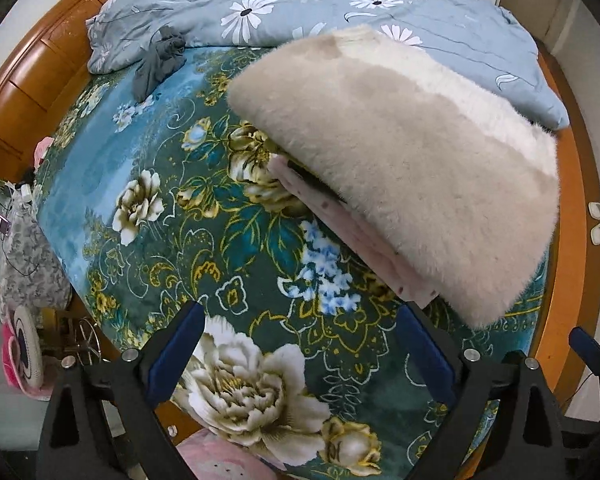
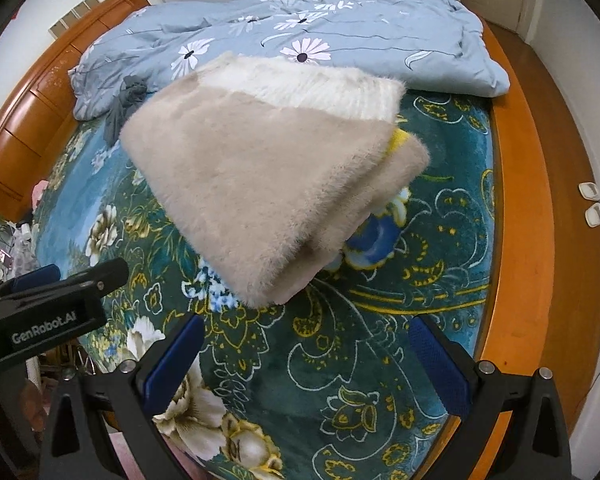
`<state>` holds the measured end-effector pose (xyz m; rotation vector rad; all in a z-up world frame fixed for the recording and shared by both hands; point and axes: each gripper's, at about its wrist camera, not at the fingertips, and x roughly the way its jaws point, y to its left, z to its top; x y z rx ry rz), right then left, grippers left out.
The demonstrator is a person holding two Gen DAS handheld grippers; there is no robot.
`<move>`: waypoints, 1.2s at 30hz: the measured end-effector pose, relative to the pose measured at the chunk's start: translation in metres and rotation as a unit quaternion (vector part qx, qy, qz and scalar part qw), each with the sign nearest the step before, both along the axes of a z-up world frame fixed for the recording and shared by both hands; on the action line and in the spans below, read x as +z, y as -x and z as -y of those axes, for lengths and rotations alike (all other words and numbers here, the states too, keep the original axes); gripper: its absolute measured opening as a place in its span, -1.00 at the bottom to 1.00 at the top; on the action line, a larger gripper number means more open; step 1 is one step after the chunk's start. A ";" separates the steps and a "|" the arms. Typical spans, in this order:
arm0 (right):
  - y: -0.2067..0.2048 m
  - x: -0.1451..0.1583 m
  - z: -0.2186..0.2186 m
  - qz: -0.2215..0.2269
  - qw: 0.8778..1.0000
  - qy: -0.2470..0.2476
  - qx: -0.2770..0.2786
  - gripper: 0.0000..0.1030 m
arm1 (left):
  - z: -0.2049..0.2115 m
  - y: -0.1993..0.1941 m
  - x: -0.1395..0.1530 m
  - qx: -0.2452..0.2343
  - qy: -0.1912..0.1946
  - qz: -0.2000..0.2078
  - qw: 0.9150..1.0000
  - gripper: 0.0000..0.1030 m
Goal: Fold clothes
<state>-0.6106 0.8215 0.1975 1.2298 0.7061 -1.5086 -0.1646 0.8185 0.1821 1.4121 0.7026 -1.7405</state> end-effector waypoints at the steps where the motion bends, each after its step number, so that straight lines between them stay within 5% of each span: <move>1: 0.001 0.000 0.001 -0.002 1.000 -0.001 0.000 1.00 | 0.000 0.002 -0.001 -0.001 -0.002 0.001 1.000 0.88; 36: -0.017 -0.005 0.009 -0.060 0.994 -0.089 -0.024 1.00 | 0.010 -0.008 -0.018 -0.034 -0.067 -0.051 0.996 0.88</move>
